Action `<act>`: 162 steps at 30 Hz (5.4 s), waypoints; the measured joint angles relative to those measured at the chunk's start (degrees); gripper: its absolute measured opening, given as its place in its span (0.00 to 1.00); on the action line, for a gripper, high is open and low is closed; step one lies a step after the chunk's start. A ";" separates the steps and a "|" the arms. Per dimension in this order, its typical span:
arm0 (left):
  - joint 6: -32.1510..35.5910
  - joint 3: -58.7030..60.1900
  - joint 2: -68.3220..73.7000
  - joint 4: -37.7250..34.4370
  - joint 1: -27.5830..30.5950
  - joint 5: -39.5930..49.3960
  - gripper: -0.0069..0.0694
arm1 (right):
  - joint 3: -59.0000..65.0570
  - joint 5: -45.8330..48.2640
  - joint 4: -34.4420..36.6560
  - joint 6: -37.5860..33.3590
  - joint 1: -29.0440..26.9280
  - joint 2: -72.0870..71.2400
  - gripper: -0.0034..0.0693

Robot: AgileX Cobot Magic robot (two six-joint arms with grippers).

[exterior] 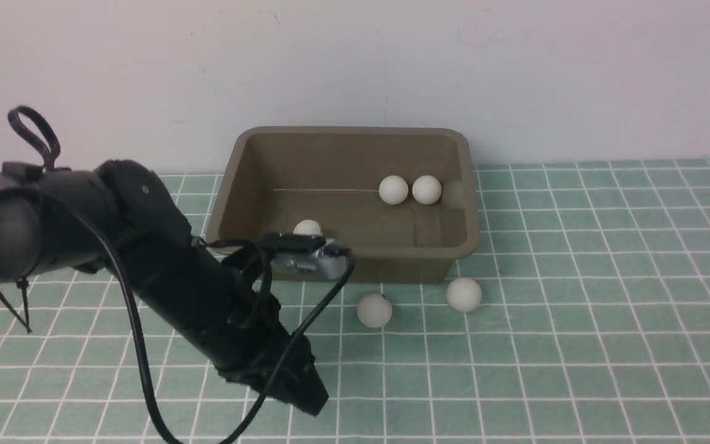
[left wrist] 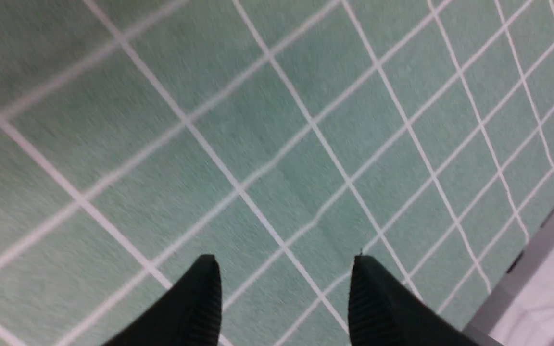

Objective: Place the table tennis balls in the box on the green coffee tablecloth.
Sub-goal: 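Reach for and grasp a ping pong ball on the table beside the basket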

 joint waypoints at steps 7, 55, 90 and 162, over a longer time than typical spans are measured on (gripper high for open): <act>4.85 7.90 -2.26 -10.75 -6.93 -1.80 0.52 | 0.00 0.00 0.00 0.00 0.00 0.00 0.58; 0.24 5.00 6.22 -13.09 -21.88 -60.44 0.75 | 0.00 -3.91 -1.99 0.00 0.00 0.00 0.58; 0.48 4.95 3.22 -13.09 -22.76 -57.04 0.09 | 0.00 -6.09 -1.99 -1.54 0.00 0.00 0.58; 2.60 0.41 12.91 -16.05 -17.18 -58.17 0.83 | 0.00 -9.20 -2.62 -5.67 0.00 0.00 0.58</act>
